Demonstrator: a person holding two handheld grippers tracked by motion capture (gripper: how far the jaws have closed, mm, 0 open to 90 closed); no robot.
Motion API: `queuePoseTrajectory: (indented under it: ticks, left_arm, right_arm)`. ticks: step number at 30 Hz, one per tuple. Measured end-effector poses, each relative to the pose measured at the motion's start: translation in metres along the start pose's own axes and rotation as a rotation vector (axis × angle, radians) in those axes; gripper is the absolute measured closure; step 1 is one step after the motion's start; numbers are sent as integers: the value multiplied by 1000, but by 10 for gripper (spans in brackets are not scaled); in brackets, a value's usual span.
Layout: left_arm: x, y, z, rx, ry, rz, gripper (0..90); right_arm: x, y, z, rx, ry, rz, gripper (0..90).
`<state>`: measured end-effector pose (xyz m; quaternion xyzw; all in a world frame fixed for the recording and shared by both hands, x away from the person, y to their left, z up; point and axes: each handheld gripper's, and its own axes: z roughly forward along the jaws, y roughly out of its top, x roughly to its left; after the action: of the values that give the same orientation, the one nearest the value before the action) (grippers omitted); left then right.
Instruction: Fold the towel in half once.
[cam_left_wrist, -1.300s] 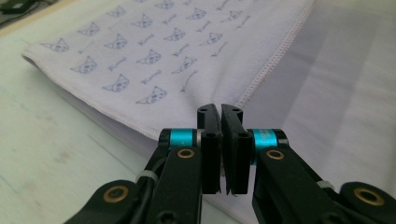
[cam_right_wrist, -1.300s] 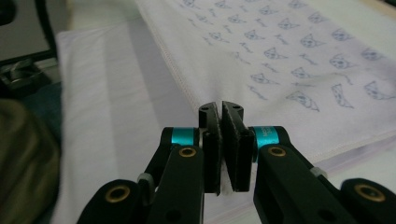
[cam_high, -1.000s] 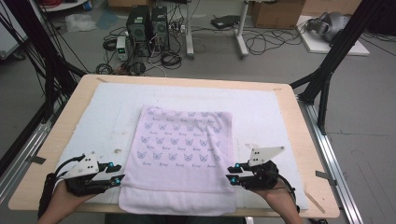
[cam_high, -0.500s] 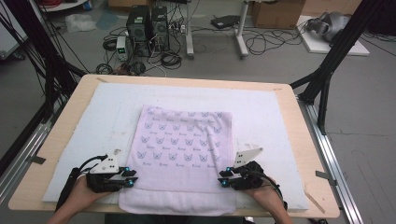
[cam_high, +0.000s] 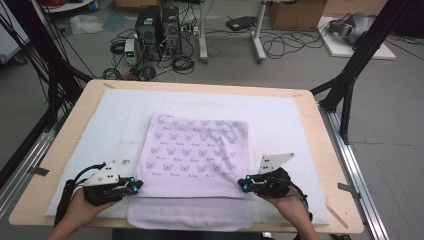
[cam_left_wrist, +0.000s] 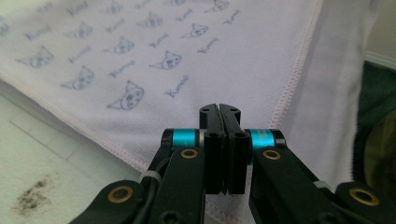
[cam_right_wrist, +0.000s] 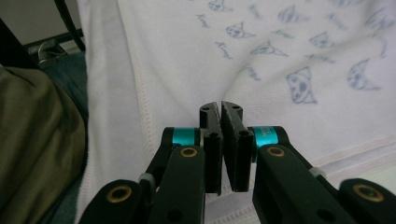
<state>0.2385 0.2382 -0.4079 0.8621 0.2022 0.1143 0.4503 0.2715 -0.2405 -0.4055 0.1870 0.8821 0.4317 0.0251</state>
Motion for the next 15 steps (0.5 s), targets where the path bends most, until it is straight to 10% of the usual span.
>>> queuePoseTrajectory:
  ticks: [9,15]
  left_arm:
    - [-36,-3,-23,-1,-40,45,850]
    - [-19,-5,-8,9,-12,0,676]
  right_arm:
    - [37,-5,-27,-24,80,-42,822]
    - [18,-7,-19,-32,58,14,680]
